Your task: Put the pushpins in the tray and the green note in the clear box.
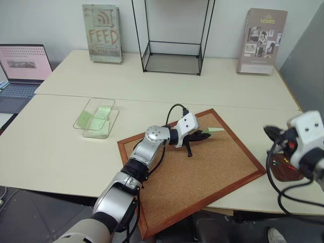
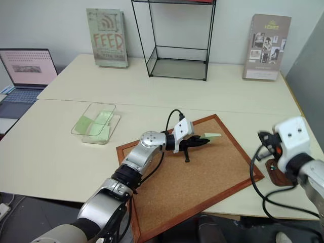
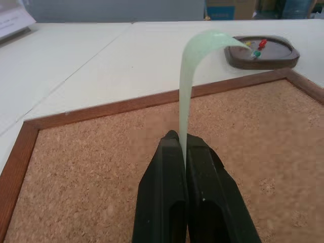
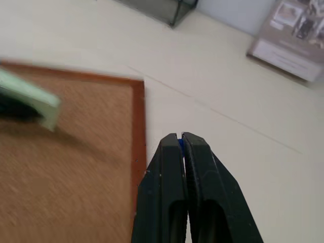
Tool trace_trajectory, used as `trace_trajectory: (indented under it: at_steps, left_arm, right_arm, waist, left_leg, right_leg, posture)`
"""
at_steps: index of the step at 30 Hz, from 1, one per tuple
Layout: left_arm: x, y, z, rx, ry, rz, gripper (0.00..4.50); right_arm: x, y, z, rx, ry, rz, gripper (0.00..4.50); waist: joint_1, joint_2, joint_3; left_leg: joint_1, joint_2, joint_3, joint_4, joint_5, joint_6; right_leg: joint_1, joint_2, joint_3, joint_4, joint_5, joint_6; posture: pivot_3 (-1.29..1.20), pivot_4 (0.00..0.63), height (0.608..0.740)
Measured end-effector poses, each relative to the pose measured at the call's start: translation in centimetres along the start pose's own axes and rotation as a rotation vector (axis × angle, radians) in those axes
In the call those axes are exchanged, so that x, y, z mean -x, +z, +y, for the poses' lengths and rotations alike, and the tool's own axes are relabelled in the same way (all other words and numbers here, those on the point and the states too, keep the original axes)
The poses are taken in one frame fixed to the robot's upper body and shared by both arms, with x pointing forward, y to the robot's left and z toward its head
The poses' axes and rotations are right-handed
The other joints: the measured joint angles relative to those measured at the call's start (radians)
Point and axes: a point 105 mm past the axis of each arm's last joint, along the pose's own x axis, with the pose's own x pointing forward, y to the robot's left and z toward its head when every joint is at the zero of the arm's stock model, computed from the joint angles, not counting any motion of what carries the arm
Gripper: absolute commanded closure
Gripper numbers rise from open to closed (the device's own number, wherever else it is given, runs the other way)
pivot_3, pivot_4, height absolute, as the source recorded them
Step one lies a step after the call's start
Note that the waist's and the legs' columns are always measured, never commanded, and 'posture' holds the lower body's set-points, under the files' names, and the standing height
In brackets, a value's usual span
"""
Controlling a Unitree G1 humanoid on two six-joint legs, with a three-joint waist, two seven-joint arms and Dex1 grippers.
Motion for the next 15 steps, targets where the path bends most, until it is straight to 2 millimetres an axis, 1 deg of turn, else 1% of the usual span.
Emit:
trace_trajectory:
  at_steps: [1, 3, 4, 6, 7, 9, 13, 14, 15]
  left_arm:
    - [0.1, 0.2, -0.3, -0.011, -0.003, -0.009, 4.44]
    - [0.4, 0.0, -0.5, -0.013, -0.004, -0.001, 4.44]
    - [0.4, 0.1, -0.7, -0.016, -0.007, -0.001, 4.44]
    - [0.1, 0.3, -1.2, -0.03, -0.025, -0.005, 4.44]
    - [0.0, 0.4, -1.5, -0.038, -0.035, -0.006, 4.44]
    - [0.0, 0.6, -1.5, -0.044, -0.035, -0.01, 4.44]
    - [0.1, 0.8, -1.5, -0.053, -0.033, -0.012, 4.44]
    - [0.0, 0.8, -1.5, -0.054, -0.033, -0.012, 4.48]
    - [0.1, 0.8, -1.5, -0.055, -0.032, -0.01, 4.5]
  right_arm:
    - [0.4, -1.8, 0.0, 0.033, 0.004, 0.082, 4.5]
    - [1.0, -4.2, 0.0, 0.077, 0.004, 0.175, 4.5]
    - [1.1, -5.0, 0.2, 0.08, 0.01, 0.201, 4.5]
    - [1.0, -6.0, 0.5, 0.096, 0.018, 0.22, 4.5]
    - [0.8, -6.7, 0.6, 0.126, 0.016, 0.234, 4.5]
    - [0.6, -7.8, 0.5, 0.154, 0.008, 0.26, 4.5]
    - [0.2, -9.0, 0.1, 0.187, -0.011, 0.277, 4.5]
    - [0.1, -9.1, 0.1, 0.194, -0.014, 0.276, 4.27]
    - [0.0, -9.1, 0.0, 0.199, -0.021, 0.271, 4.13]
  waist:
    - [0.0, 0.0, 0.0]
    - [-0.003, 0.0, 0.0]
    - [-0.007, -0.001, 0.001]
    - [-0.012, -0.001, 0.001]
    - [-0.011, -0.001, 0.001]
    - [-0.012, -0.001, 0.001]
    - [-0.015, -0.001, 0.001]
    - [-0.015, -0.001, 0.001]
    - [-0.014, -0.001, 0.001]
  left_leg:
    - [0.0, 0.0, 0.0, 0.0, 0.0, 0.0]
    - [0.001, 0.0, 0.001, 0.002, 0.0, 0.0]
    - [0.001, 0.0, 0.001, 0.003, 0.0, 0.0]
    - [0.001, 0.0, 0.001, 0.003, 0.0, 0.0]
    - [0.001, 0.0, 0.001, 0.004, 0.0, 0.0]
    - [0.002, 0.0, 0.002, 0.005, 0.001, 0.001]
    - [0.002, 0.0, 0.003, 0.005, 0.001, 0.002]
    - [0.002, 0.0, 0.002, 0.005, 0.001, 0.002]
    - [0.002, 0.0, 0.003, 0.004, 0.001, 0.002]
  right_leg:
    - [0.0, 0.0, 0.0, 0.0, 0.0, 0.0]
    - [0.0, 0.0, 0.002, 0.0, 0.0, 0.0]
    - [0.001, 0.0, 0.002, 0.0, 0.0, 0.001]
    - [0.001, 0.0, 0.002, 0.0, 0.0, 0.0]
    - [0.001, 0.0, 0.002, 0.0, -0.001, -0.002]
    - [0.001, 0.0, 0.002, 0.0, -0.002, -0.003]
    - [0.001, 0.0, 0.003, 0.0, -0.001, -0.002]
    - [0.001, 0.0, 0.003, 0.0, -0.001, -0.002]
    - [0.001, 0.0, 0.003, 0.0, -0.001, -0.002]
  posture:
    - [0.0, 0.15, 0.74]
    - [0.0, 0.15, 0.74]
    - [0.0, 0.15, 0.74]
    - [0.0, 0.15, 0.74]
    - [0.0, 0.15, 0.74]
    - [0.0, 0.15, 0.74]
    - [0.0, 0.15, 0.74]
    - [0.0, 0.15, 0.74]
    - [0.0, 0.15, 0.74]
